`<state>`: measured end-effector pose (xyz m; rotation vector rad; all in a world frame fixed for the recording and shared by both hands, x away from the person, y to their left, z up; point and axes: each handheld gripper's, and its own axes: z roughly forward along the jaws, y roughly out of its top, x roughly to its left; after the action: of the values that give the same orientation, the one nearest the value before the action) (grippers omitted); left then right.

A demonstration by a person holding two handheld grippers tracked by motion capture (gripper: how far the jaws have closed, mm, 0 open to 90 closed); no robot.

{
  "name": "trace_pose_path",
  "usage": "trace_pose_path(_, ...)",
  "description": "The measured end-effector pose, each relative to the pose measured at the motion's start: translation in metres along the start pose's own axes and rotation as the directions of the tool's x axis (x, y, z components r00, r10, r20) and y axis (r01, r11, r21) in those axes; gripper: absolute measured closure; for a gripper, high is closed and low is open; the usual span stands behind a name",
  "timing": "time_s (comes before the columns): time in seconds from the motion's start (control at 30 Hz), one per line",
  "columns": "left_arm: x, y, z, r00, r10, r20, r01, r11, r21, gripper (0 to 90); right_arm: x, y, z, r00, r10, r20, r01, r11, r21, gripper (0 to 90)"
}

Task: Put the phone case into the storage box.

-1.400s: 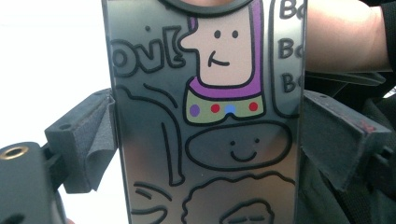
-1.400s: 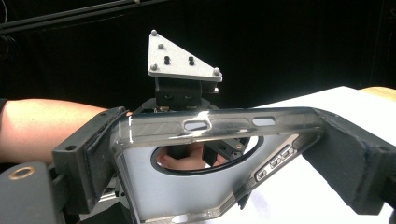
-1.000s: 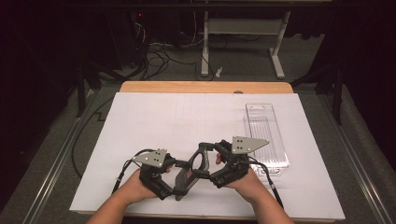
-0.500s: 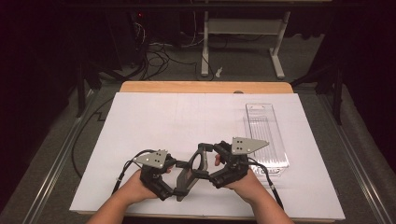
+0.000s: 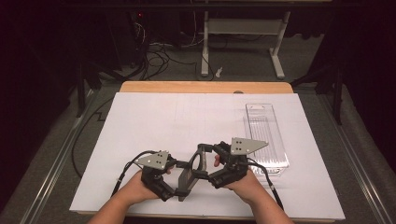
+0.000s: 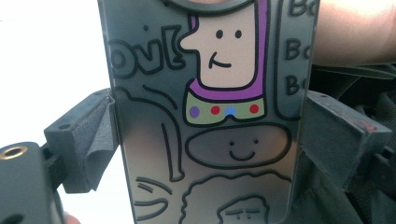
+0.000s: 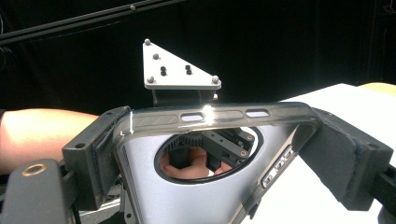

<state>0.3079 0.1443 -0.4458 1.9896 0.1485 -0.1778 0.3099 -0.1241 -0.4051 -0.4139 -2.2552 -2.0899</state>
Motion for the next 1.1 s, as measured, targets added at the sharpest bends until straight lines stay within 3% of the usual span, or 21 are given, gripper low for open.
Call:
trace_pose_path(0.23, 0.000, 0.000, 0.001, 0.9999, -0.008, -0.014, 0.008, 1.0000, -0.001, 12.2, 0.000, 0.000, 0.000, 0.9999, 0.001, 0.011, -0.001, 1.000, 0.005, 14.0)
trace_pose_path(0.3, 0.000, 0.001, 0.000, 0.9993, -0.015, -0.035, 0.015, 0.9999, -0.002, 11.9, 0.000, 0.000, 0.000, 0.9998, -0.003, 0.017, 0.003, 1.000, 0.003, 14.0)
trace_pose_path(1.1, 0.000, 0.004, -0.011, 0.9927, -0.044, -0.112, 0.037, 0.9967, -0.072, 0.1, 0.001, 0.004, -0.007, 0.9983, -0.023, 0.054, 0.023, 1.000, -0.015, 14.1)
